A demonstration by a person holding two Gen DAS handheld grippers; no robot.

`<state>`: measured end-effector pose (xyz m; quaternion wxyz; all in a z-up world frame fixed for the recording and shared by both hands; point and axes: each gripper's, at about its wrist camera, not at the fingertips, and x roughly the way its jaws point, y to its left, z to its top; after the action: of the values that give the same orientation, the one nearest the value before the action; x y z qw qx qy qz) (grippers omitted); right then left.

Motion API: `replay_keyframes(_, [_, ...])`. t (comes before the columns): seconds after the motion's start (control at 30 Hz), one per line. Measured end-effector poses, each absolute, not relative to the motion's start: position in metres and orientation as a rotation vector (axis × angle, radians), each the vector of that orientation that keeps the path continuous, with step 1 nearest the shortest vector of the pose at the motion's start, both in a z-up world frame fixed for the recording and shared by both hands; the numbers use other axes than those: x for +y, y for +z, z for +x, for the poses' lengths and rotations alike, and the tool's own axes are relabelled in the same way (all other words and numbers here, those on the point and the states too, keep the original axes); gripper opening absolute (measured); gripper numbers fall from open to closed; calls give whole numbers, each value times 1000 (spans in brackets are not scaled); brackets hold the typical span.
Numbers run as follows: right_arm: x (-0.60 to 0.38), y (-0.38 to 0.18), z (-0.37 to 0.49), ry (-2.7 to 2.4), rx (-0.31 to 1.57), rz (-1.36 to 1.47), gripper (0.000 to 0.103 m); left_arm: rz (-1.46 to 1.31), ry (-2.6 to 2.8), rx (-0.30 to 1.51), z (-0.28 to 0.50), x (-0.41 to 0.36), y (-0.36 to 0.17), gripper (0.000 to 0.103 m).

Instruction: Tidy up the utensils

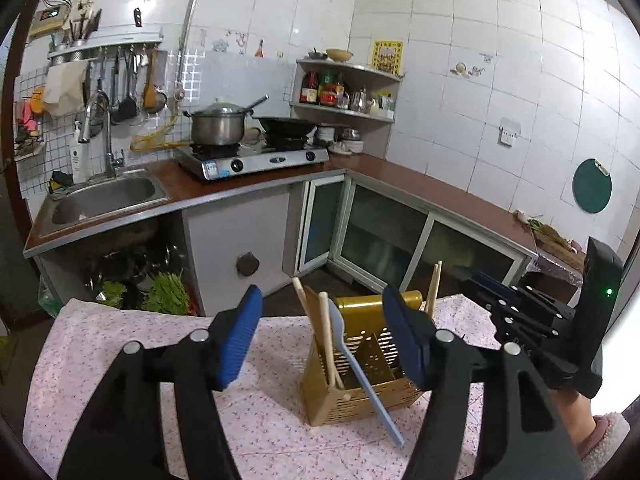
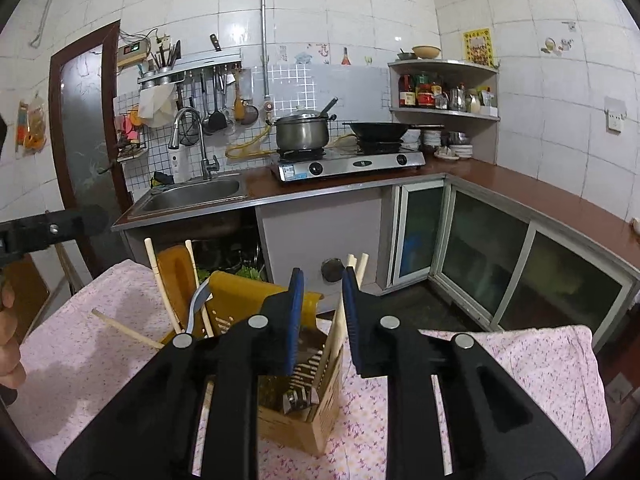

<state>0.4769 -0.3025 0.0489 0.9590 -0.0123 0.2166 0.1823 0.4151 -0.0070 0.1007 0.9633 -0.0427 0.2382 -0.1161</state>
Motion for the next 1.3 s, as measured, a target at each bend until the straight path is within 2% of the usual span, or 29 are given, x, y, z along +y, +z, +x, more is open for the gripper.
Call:
replay_keyframes(0.1, [-307,52,462,347,423,-26,38,-86,-181,435,400,5,103,84])
replay_keyframes(0.17, [-309,53,453,324,414,-25,53,-91,-165,429,394,12,103,88])
replay_keyframes(0.2, [-310,53,447,318,412,-22,56,-93,-156,425,390,16,102,90])
replay_keyframes(0.27, [-311,51,439,301,415,-21,69,-93,-137,421,382,23,100,94])
replay_keyframes(0.3, [-311,50,434,299,418,-18,71,-94,-125,421,377,27,98,97])
replay_keyframes(0.37, [-312,49,426,290,423,-22,81,-95,-108,420,366,34,94,99])
replay_keyframes(0.53, [-317,46,393,207,418,-13,97,-94,-66,410,337,44,84,99])
replay_keyframes(0.97, [-302,34,314,184,423,-13,99,-34,-16,373,252,40,58,99])
replay_keyframes(1.3, [-289,31,284,183,438,-36,99,-24,-10,368,222,40,57,99])
